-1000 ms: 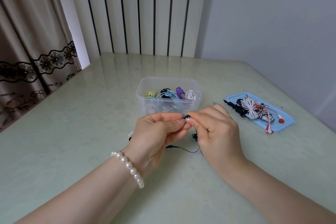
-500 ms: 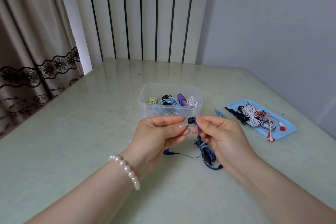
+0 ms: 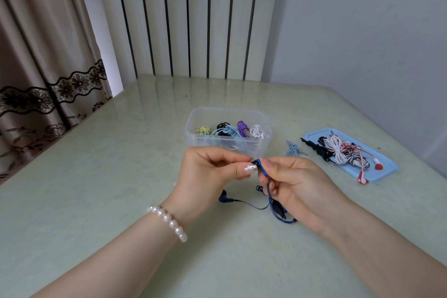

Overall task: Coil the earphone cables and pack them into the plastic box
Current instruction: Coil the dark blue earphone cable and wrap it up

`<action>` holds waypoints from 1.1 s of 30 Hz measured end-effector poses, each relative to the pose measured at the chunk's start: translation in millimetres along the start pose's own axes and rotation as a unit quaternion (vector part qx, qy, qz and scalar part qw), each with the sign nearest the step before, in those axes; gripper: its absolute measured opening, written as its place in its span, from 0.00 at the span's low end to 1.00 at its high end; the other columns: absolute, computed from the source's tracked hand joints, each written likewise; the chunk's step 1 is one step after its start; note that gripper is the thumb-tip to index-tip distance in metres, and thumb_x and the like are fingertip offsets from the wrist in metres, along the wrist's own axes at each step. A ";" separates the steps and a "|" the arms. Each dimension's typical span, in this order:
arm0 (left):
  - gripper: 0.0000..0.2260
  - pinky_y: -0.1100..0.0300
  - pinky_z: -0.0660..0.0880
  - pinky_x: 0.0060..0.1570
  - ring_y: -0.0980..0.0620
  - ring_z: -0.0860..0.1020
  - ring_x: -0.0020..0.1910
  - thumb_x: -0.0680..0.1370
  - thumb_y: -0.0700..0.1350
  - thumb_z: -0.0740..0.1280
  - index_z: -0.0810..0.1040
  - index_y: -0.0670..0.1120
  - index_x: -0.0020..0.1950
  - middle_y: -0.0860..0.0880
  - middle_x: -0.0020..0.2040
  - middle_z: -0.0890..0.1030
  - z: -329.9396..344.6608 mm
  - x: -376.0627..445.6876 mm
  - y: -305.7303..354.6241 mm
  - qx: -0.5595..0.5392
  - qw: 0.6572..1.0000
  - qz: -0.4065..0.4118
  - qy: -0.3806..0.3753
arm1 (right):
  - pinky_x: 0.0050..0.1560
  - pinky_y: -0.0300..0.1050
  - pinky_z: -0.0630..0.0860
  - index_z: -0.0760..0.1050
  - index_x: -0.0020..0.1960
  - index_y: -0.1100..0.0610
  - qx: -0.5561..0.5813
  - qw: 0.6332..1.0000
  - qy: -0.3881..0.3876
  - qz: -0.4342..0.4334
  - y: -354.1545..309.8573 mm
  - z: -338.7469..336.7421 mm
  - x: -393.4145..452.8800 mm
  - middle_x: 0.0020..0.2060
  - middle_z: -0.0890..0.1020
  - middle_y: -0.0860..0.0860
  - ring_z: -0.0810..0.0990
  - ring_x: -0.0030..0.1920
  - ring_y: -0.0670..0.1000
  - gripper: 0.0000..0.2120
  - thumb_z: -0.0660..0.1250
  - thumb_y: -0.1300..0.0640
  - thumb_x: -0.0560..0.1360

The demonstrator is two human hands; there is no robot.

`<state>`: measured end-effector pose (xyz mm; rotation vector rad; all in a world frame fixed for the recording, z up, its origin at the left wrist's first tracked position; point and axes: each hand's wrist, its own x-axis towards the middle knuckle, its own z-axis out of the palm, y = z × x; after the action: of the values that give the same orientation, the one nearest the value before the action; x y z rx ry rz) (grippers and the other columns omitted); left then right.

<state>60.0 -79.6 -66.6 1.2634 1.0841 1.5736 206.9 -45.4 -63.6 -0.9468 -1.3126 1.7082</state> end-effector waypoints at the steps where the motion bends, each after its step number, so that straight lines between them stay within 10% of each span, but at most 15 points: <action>1: 0.05 0.67 0.75 0.33 0.56 0.78 0.28 0.58 0.38 0.73 0.84 0.45 0.32 0.49 0.29 0.83 0.4 -0.1 -0.8 0.004 1.000 0.008 0.001 | 0.28 0.32 0.65 0.78 0.38 0.64 0.002 1.000 -0.002 0.004 -0.6 -0.4 -0.1 0.24 0.75 0.53 0.69 0.26 0.45 0.10 0.67 0.58 0.62; 9: 0.04 0.65 0.76 0.30 0.54 0.76 0.25 0.60 0.38 0.70 0.83 0.42 0.31 0.47 0.26 0.80 5.0 -0.2 -5.3 -0.092 0.992 -0.087 -0.031 | 0.31 0.34 0.66 0.78 0.38 0.66 -0.029 0.999 -0.025 -0.015 -9.3 -4.8 -1.7 0.23 0.74 0.53 0.69 0.27 0.46 0.09 0.66 0.60 0.62; 18: 0.05 0.67 0.76 0.35 0.55 0.80 0.29 0.61 0.39 0.71 0.84 0.48 0.31 0.51 0.29 0.83 2.9 -0.6 -3.8 -0.009 0.997 0.070 -0.016 | 0.34 0.37 0.65 0.78 0.33 0.63 0.032 0.999 -0.037 -0.011 -7.9 1.6 -3.4 0.23 0.73 0.54 0.70 0.26 0.46 0.06 0.65 0.60 0.64; 33: 0.08 0.63 0.79 0.43 0.54 0.83 0.37 0.64 0.35 0.73 0.84 0.48 0.36 0.49 0.36 0.85 -0.9 0.6 -9.0 0.057 0.997 0.039 -0.023 | 0.29 0.29 0.67 0.81 0.36 0.57 -0.144 0.986 0.051 -0.064 -6.1 -3.4 -1.4 0.26 0.81 0.50 0.71 0.28 0.43 0.07 0.67 0.60 0.72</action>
<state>59.7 -76.6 -75.2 1.4281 1.1203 1.5504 211.3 -44.2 -58.1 -1.0717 -1.5441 1.3781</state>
